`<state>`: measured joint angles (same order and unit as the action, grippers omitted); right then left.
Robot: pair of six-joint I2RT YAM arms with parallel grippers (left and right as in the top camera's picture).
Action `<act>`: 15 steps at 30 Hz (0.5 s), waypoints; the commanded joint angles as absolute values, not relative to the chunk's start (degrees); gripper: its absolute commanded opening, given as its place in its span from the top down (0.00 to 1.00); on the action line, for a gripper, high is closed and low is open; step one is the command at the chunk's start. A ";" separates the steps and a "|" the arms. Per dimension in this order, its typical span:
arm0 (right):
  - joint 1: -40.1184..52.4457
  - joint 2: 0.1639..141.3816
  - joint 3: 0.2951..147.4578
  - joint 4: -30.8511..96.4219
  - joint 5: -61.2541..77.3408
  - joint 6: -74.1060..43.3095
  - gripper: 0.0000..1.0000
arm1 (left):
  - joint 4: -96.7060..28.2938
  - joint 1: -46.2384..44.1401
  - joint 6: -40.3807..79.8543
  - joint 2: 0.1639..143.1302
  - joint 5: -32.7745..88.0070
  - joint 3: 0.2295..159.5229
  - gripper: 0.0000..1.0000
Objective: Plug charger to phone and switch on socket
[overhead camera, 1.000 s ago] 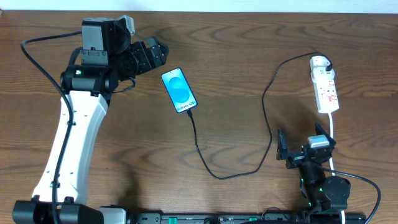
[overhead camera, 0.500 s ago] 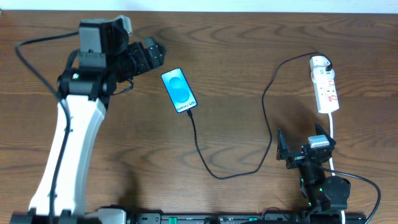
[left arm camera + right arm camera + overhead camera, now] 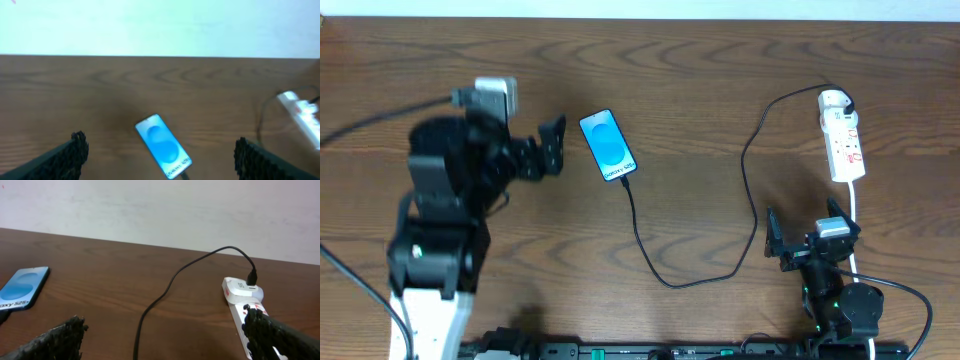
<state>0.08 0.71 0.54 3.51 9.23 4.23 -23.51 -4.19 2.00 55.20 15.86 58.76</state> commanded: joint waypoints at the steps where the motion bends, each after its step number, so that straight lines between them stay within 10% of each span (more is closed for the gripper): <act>1: -0.34 0.32 0.32 3.62 8.93 4.82 0.01 | -19.25 -3.95 -1.93 48.97 11.51 50.68 0.05; 15: -0.34 0.32 0.32 3.62 8.93 4.80 0.01 | -6.07 -1.87 -3.01 23.05 4.84 22.13 0.05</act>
<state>0.08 0.71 0.54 3.51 9.15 4.23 -7.05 -2.98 -1.78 27.40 6.52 26.02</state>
